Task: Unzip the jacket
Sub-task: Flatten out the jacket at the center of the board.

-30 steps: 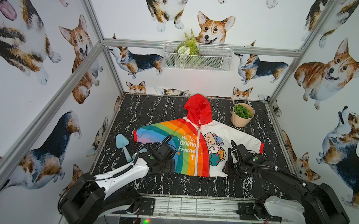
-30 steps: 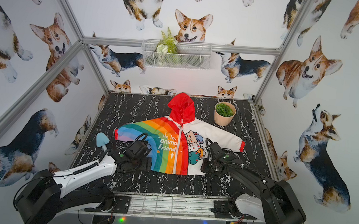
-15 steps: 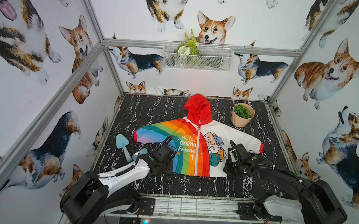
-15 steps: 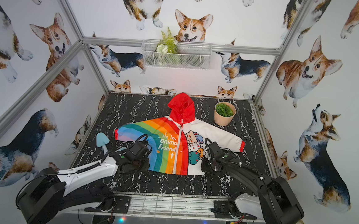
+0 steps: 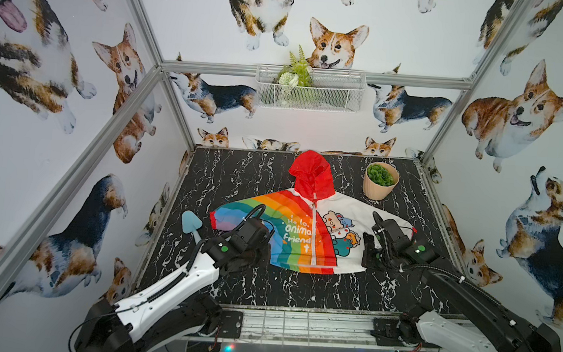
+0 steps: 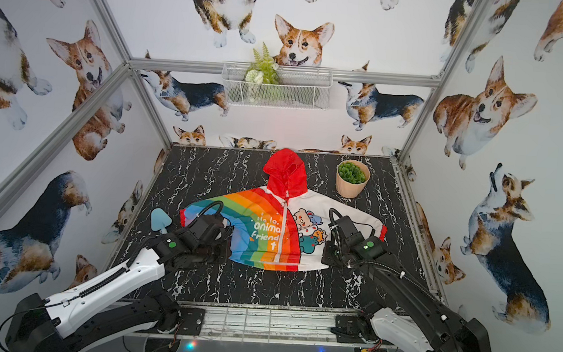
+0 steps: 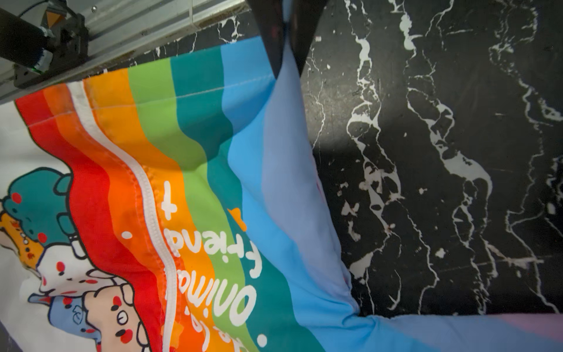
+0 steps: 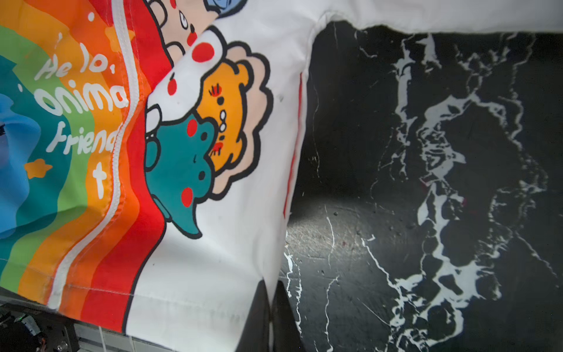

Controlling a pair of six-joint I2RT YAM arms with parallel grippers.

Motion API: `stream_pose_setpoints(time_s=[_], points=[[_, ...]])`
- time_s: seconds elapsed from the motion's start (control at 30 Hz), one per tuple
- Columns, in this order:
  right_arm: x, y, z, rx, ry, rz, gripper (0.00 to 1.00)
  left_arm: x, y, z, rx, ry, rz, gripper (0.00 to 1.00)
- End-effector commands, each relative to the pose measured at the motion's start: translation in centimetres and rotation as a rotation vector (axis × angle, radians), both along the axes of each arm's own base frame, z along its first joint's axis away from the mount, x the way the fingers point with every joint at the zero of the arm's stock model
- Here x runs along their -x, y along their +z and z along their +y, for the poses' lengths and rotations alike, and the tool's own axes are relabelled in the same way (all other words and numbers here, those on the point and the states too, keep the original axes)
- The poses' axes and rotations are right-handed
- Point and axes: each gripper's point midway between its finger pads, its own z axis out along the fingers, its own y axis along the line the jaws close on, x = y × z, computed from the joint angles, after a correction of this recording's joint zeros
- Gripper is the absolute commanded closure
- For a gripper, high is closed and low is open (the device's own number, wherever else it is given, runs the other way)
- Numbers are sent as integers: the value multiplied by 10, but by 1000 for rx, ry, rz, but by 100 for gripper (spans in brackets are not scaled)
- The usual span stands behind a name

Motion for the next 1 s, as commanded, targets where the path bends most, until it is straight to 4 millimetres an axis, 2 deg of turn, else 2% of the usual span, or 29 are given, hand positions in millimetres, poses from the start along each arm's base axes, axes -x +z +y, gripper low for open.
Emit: stream_pose_setpoints(time_s=[0.0,0.07,0.13,0.2,0.23,0.27,0.3,0.33,0.4,0.5,0.57,0.7,0.77,0.87,0.97], points=[[29,-13,-23,87,-49,117,100,31,-17,20,-97,9,108,92],[33,-20,-27,101,-68,139,100,36,-25,22,-104,11,120,76],[36,-27,-30,125,-70,163,100,37,-29,25,-110,19,116,43],[31,-22,-30,130,-71,141,59,28,-17,30,-126,34,58,19],[26,-16,-27,108,-74,105,45,22,-7,32,-132,40,13,7],[20,-11,-26,87,-79,59,33,16,2,32,-132,41,-26,0],[11,-1,-26,65,-98,-11,29,10,11,33,-135,39,-64,0],[-1,12,-26,44,-112,-99,29,-1,24,34,-146,39,-121,0],[-19,34,-28,34,-126,-225,30,-17,36,34,-158,38,-183,0],[-43,55,-26,48,-124,-325,33,-51,51,28,-141,44,-260,2],[-63,63,-15,26,-103,-360,34,-82,60,15,-56,56,-299,4],[-105,78,13,-33,-67,-438,34,-127,72,0,42,98,-362,4],[-125,79,24,-30,-60,-459,34,-151,87,-11,71,110,-412,4],[-160,81,45,-36,-54,-492,34,-183,91,-29,103,114,-455,4],[-195,75,68,-53,-44,-516,32,-214,84,-45,92,101,-476,4]])
